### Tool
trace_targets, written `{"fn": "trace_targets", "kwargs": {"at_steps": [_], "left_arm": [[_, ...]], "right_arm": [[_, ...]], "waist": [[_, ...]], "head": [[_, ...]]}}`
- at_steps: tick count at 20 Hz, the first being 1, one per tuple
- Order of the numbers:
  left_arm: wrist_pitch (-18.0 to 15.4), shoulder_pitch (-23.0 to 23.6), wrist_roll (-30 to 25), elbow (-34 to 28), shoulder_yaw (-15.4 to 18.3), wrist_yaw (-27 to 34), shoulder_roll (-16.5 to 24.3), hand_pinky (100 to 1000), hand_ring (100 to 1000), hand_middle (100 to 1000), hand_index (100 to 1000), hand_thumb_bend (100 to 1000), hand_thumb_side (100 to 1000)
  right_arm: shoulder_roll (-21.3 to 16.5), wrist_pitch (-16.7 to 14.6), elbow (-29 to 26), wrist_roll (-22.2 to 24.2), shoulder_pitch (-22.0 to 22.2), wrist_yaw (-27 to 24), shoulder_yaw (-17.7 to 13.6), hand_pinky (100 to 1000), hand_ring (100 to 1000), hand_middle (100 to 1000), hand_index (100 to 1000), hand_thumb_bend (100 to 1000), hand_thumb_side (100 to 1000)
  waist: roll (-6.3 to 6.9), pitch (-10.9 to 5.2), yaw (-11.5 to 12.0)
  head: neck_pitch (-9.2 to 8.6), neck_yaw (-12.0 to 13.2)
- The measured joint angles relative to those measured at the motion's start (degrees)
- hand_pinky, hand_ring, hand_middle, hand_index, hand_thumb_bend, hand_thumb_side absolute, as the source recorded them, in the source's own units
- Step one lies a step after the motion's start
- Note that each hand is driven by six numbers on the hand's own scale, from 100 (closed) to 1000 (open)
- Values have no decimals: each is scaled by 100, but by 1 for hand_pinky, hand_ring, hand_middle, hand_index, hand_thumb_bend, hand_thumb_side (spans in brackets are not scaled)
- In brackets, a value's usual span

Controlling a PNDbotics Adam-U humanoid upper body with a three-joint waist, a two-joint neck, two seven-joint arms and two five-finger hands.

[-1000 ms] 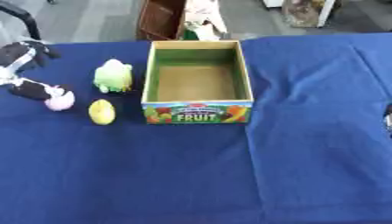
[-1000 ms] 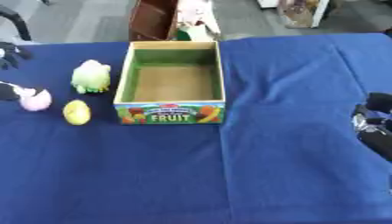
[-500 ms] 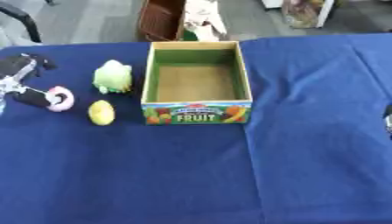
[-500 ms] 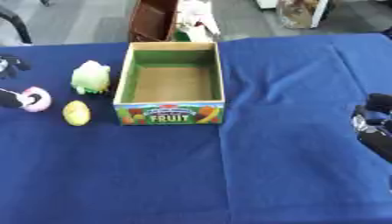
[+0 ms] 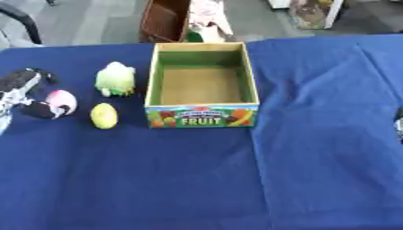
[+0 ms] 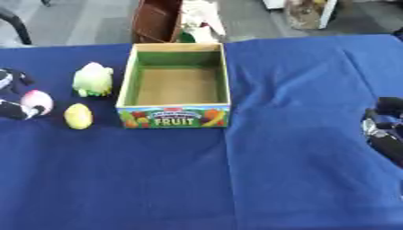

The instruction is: Pick up objects on the table and place them in the box.

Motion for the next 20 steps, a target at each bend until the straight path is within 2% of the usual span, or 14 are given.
{"fn": "trace_targets", "kwargs": {"at_steps": [1, 2, 3, 4, 5, 6, 7, 10, 11, 16, 20], "left_arm": [[-2, 0, 27, 24, 1, -3, -20, 652, 609, 623, 722, 310, 197], [0, 0, 59, 46, 2, -14, -36, 648, 595, 605, 700, 290, 200], [8, 0, 102, 56, 5, -41, -55, 625, 540, 526, 608, 220, 202], [18, 0, 152, 67, 5, -71, -62, 611, 509, 486, 566, 199, 201], [31, 0, 202, 77, 7, -115, -63, 592, 465, 409, 503, 170, 199], [44, 0, 247, 81, 8, -160, -66, 580, 434, 361, 464, 162, 198], [56, 1, 287, 83, 10, -199, -84, 557, 387, 270, 383, 153, 198], [90, 3, 385, 84, 15, -282, -129, 514, 299, 107, 204, 148, 202], [101, 9, 421, 84, 15, -307, -141, 506, 282, 100, 178, 147, 204], [153, 45, 534, 52, 33, -353, -160, 501, 274, 100, 169, 146, 207], [186, 36, 539, -258, 77, -289, -151, 502, 272, 100, 169, 148, 208]], "right_arm": [[0, 0, 0, 0, 0, 0, 0, 560, 729, 649, 729, 171, 100], [0, 0, 0, 0, 0, 0, 0, 560, 729, 649, 729, 171, 100], [0, 0, 0, 0, 0, 0, 0, 560, 728, 649, 729, 172, 100], [0, 0, 0, 0, 0, 0, 0, 560, 728, 649, 729, 172, 100], [0, 0, 0, 0, 0, 0, 0, 560, 729, 649, 729, 172, 100], [0, 0, 0, 0, 0, 0, 0, 560, 729, 649, 729, 172, 100], [0, 0, 0, 0, 0, 0, 0, 560, 729, 649, 729, 172, 100], [1, 0, 0, 0, 0, 0, 0, 560, 729, 649, 729, 172, 100], [1, 0, 0, 0, 0, 0, 0, 560, 729, 649, 729, 173, 100], [1, 0, 0, 0, 0, 0, 0, 560, 728, 649, 729, 173, 100], [1, 0, 1, 0, 0, 0, 0, 560, 728, 649, 729, 174, 100]], "waist": [[0, 0, -1], [0, 0, -3], [0, 0, -3], [0, 0, -5], [0, 0, -6], [0, 0, -6], [0, 0, -6], [0, 0, -7], [0, 0, -8], [0, 0, -8], [1, -7, -8]], "head": [[0, 0], [0, 0], [0, 0], [0, 0], [0, 0], [0, 0], [0, 0], [0, 0], [0, 0], [0, -1], [0, -4]]}}
